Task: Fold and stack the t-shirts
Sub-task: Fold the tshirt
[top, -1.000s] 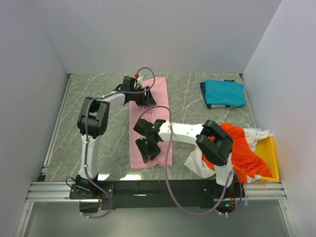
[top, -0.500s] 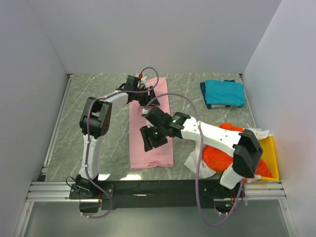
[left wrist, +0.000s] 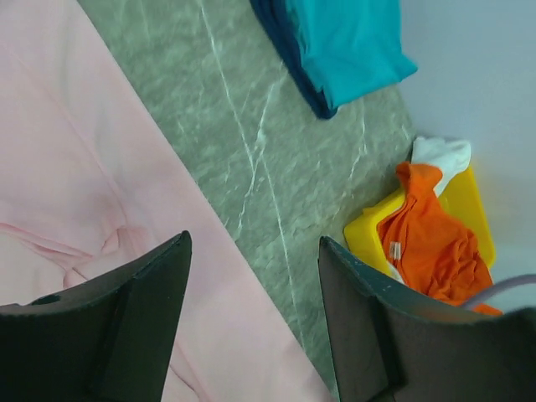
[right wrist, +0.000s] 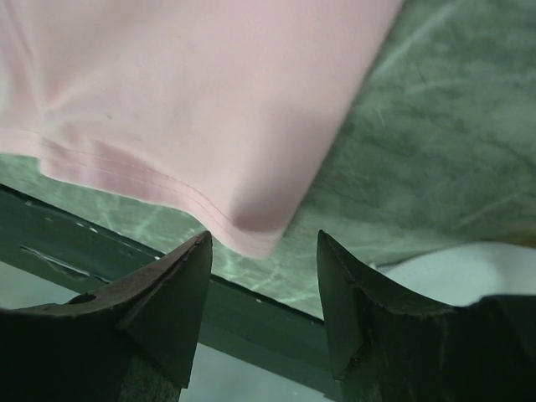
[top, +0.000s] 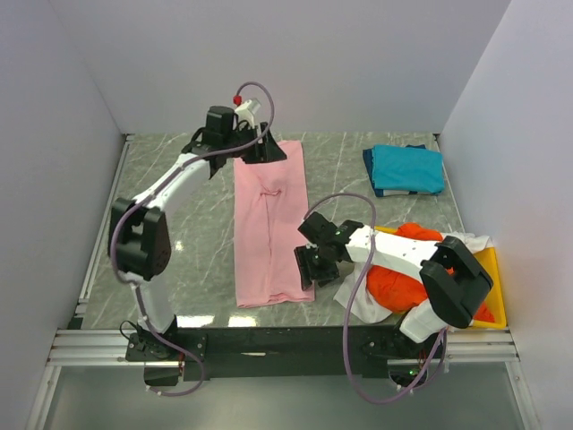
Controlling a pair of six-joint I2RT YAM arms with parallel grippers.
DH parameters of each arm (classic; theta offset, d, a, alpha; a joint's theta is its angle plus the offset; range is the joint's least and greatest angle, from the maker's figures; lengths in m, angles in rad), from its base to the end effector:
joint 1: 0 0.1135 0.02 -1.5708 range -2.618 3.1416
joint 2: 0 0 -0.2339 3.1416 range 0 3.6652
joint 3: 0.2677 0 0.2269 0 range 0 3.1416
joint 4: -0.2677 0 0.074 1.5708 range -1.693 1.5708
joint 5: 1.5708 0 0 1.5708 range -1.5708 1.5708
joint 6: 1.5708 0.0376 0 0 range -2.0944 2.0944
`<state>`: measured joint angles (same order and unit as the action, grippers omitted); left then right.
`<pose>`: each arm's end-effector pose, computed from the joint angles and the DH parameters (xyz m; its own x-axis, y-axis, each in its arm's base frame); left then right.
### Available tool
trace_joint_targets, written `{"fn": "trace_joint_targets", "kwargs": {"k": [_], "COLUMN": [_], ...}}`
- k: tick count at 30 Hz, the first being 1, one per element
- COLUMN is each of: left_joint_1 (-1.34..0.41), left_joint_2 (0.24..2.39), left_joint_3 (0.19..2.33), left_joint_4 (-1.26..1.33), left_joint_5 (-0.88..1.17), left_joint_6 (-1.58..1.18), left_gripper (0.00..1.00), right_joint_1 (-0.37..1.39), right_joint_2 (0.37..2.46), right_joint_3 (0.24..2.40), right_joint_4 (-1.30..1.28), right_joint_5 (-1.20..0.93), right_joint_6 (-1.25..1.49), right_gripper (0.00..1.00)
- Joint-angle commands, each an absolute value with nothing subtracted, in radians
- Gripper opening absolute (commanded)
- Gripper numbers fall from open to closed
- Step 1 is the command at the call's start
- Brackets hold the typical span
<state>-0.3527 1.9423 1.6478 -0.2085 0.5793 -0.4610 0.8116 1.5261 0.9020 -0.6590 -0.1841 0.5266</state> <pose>0.3909 -0.1658 0.2745 -0.7340 -0.1265 -0.6673 0.4608 0.6290 -0.6261 0.1696 0.1888 0.1616 -0.9470 -0.2802 -0.1571 -0.3157 0.9021 0.2944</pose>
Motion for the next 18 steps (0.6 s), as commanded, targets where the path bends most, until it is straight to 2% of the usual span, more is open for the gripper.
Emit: {"fn": "trace_joint_targets", "kwargs": {"k": [1, 9, 18], "left_joint_1": [-0.357, -0.39, -0.475], "left_joint_2": [1.792, 1.536, 1.352], "left_joint_3": [1.545, 1.167, 0.934], "left_joint_4": [-0.245, -0.351, -0.503], "left_joint_5": [0.508, 0.393, 0.299], "left_joint_6": [-0.446, -0.432, -0.55], "left_gripper": [0.68, 0.67, 0.67], "right_joint_1": [0.815, 0.815, 0.816], "right_joint_2": [1.488, 1.554, 1.568], "right_joint_3": [0.916, 0.907, 0.856], "right_joint_4": [-0.575, -0.606, -0.592], "right_joint_5": [-0.181, -0.176, -0.238], "right_joint_6": [0.531, 0.537, 0.542], "right_gripper": [0.6, 0.6, 0.58]}}
